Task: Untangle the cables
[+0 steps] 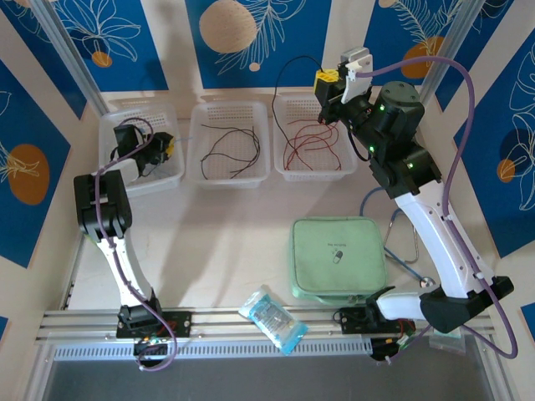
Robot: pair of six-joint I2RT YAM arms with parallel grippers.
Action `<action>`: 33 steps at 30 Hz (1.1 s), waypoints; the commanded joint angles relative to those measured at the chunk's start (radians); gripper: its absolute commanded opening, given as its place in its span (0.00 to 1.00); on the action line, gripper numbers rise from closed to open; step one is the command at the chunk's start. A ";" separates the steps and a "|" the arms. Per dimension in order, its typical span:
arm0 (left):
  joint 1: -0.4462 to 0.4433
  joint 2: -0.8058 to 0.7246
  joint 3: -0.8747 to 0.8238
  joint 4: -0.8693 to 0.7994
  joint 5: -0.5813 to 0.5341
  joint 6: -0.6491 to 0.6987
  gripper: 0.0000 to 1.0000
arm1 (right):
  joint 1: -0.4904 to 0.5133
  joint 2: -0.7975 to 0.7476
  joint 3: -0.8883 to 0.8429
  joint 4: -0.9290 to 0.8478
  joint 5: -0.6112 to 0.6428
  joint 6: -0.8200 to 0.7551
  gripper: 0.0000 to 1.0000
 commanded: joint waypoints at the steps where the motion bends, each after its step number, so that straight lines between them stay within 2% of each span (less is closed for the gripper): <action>1: -0.012 0.024 0.020 0.042 0.022 -0.018 0.28 | -0.002 -0.030 0.002 0.011 0.025 -0.020 0.00; 12: -0.011 0.001 0.011 0.064 0.000 -0.021 0.00 | -0.003 -0.039 -0.005 0.010 0.026 -0.024 0.00; 22: -0.002 -0.077 -0.034 0.117 -0.053 -0.022 0.00 | -0.003 -0.044 -0.006 0.011 0.018 -0.023 0.00; 24: 0.005 -0.102 -0.030 0.085 -0.065 0.010 0.00 | -0.003 -0.043 -0.005 0.015 0.015 -0.020 0.00; 28: 0.033 -0.148 0.010 -0.081 -0.094 0.136 0.00 | -0.002 -0.035 0.000 0.021 0.003 -0.013 0.00; 33: 0.076 -0.200 0.003 -0.163 -0.127 0.219 0.00 | 0.001 -0.020 0.003 0.029 -0.005 -0.005 0.00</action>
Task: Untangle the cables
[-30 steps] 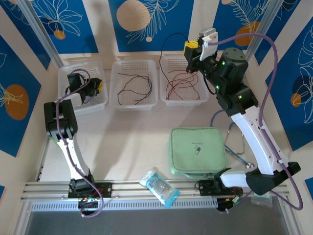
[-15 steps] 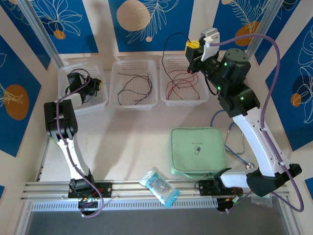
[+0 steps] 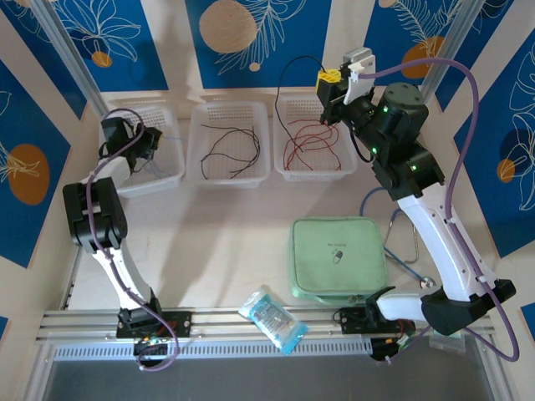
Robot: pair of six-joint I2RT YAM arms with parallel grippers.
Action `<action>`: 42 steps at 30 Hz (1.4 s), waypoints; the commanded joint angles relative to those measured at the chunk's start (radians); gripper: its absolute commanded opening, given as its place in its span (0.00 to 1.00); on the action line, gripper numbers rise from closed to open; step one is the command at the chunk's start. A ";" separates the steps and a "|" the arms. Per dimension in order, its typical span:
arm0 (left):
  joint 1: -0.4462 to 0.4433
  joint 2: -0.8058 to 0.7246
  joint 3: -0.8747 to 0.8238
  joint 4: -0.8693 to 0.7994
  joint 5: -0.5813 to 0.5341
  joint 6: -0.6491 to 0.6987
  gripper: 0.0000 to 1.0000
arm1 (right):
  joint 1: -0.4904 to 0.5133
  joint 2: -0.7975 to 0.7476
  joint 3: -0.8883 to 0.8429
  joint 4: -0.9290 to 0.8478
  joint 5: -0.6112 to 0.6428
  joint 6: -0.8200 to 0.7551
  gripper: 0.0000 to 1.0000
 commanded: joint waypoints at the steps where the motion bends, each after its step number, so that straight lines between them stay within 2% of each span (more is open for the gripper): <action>1: 0.040 -0.056 0.024 -0.114 -0.049 0.120 0.00 | 0.003 -0.002 0.003 0.036 -0.007 0.007 0.00; 10: 0.073 -0.068 0.009 -0.294 -0.194 0.370 0.00 | 0.014 0.017 0.025 0.031 -0.007 0.005 0.00; 16: 0.073 0.028 0.026 -0.340 -0.175 0.422 0.00 | 0.040 0.035 0.040 0.021 -0.009 -0.005 0.00; 23: 0.070 0.067 0.082 -0.416 -0.208 0.500 0.01 | 0.091 0.065 0.066 0.027 0.007 -0.038 0.00; 24: 0.068 0.067 0.087 -0.425 -0.207 0.505 0.10 | 0.093 0.067 0.068 0.030 0.008 -0.035 0.00; 26: 0.068 0.054 0.088 -0.428 -0.210 0.495 0.35 | 0.100 0.076 0.068 0.038 0.006 -0.028 0.00; 32: 0.047 -0.040 0.083 -0.414 -0.285 0.498 0.72 | 0.125 0.126 0.107 0.035 -0.001 -0.027 0.00; 42: 0.011 -0.193 0.067 -0.390 -0.277 0.524 0.75 | 0.147 0.267 0.241 0.058 -0.019 0.006 0.00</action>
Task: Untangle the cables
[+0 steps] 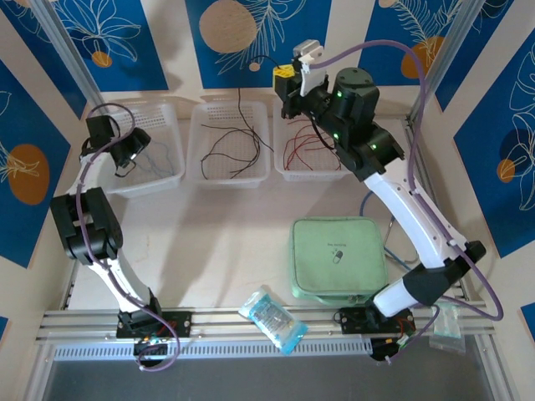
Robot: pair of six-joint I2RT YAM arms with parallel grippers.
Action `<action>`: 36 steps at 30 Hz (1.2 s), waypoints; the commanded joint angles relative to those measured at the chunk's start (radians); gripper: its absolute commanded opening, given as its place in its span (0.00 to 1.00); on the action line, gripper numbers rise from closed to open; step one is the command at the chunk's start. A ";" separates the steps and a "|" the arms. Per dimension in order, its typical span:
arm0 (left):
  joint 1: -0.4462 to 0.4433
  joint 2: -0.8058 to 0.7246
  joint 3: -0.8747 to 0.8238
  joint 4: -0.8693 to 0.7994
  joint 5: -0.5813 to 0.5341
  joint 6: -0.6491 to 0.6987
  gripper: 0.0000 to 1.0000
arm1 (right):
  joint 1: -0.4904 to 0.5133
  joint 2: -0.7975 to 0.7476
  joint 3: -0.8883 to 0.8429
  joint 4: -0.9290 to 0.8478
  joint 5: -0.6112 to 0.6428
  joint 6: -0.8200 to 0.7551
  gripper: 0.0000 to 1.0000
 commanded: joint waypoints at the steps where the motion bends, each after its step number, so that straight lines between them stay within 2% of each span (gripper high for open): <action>1: -0.033 -0.084 -0.007 0.026 0.002 0.039 0.74 | 0.010 0.047 0.070 0.037 -0.003 0.020 0.00; 6: -0.101 -0.196 -0.089 0.041 -0.012 0.083 0.75 | 0.010 0.148 0.159 0.025 0.003 0.043 0.00; 12: -0.200 -0.305 -0.193 0.034 -0.040 0.095 0.76 | 0.010 0.308 0.282 -0.068 0.020 0.084 0.00; 16: -0.238 -0.356 -0.251 0.024 -0.041 0.084 0.76 | 0.008 0.451 0.326 -0.160 0.051 0.097 0.00; 20: -0.261 -0.398 -0.300 0.015 -0.046 0.078 0.76 | 0.008 0.622 0.376 -0.211 0.031 0.101 0.00; 28: -0.279 -0.486 -0.371 -0.026 -0.052 0.070 0.77 | 0.030 1.025 0.791 -0.544 0.108 0.093 0.00; 36: -0.280 -0.573 -0.453 -0.045 -0.066 0.060 0.77 | 0.047 1.078 0.714 -0.555 0.131 0.119 0.00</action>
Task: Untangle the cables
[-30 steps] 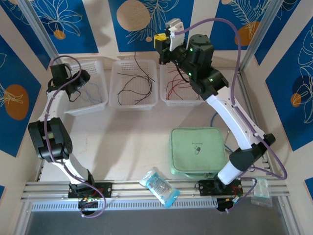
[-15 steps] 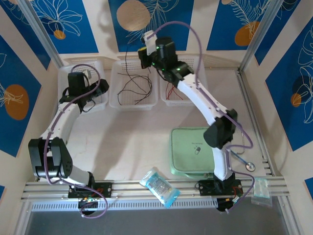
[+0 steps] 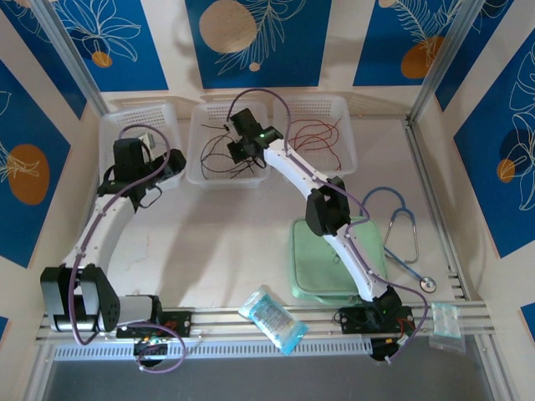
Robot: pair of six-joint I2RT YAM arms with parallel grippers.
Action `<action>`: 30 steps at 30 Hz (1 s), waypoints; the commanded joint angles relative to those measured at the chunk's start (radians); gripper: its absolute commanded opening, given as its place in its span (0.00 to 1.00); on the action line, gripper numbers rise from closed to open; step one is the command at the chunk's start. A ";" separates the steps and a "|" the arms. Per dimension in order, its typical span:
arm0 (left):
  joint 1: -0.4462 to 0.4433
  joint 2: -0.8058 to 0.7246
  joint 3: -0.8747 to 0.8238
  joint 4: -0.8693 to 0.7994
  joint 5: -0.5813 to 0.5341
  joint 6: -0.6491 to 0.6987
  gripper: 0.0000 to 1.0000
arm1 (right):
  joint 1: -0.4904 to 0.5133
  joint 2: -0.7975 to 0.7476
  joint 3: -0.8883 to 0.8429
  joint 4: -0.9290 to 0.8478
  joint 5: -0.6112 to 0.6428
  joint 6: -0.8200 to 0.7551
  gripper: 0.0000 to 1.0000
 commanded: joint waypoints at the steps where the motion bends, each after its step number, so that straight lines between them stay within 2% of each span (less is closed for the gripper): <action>1: -0.010 -0.031 -0.025 -0.029 -0.020 -0.002 0.77 | 0.007 -0.011 0.001 -0.029 0.014 0.024 0.00; 4: -0.009 -0.032 -0.023 -0.043 -0.011 0.008 0.78 | 0.007 -0.008 0.000 -0.040 0.010 0.016 0.00; 5: -0.009 -0.031 -0.024 -0.047 -0.008 0.011 0.78 | 0.006 -0.008 0.001 -0.041 0.006 0.014 0.05; 6: -0.009 -0.030 -0.026 -0.049 -0.004 0.012 0.78 | 0.005 -0.009 0.001 -0.042 -0.001 0.010 0.11; 8: -0.009 -0.035 -0.035 -0.047 0.004 0.008 0.78 | 0.001 -0.014 0.016 -0.046 -0.024 0.000 0.36; 12: -0.010 -0.060 -0.054 -0.046 0.006 -0.001 0.79 | -0.009 -0.067 0.029 -0.055 -0.062 -0.012 0.67; 15: -0.010 -0.084 -0.072 -0.036 0.016 0.006 0.80 | -0.009 -0.135 0.010 -0.053 -0.065 -0.024 0.75; 18: -0.011 -0.103 -0.082 -0.029 0.027 0.022 0.85 | -0.011 -0.235 -0.042 -0.046 -0.053 -0.034 0.89; 19: -0.011 -0.111 -0.077 -0.042 0.025 0.031 0.90 | -0.011 -0.280 -0.078 -0.030 -0.049 -0.037 0.97; 20: -0.011 -0.122 -0.076 -0.048 0.022 0.041 0.99 | -0.012 -0.333 -0.126 -0.009 -0.045 -0.042 0.99; 24: -0.011 -0.163 -0.112 -0.013 0.003 0.076 1.00 | -0.029 -0.579 -0.411 0.138 -0.018 -0.073 0.99; 27: -0.011 -0.193 -0.155 0.034 -0.015 0.094 1.00 | -0.069 -0.807 -0.716 0.313 -0.001 -0.074 0.99; 30: -0.010 -0.222 -0.226 0.135 -0.019 0.097 1.00 | -0.151 -1.021 -1.024 0.491 -0.001 -0.021 0.99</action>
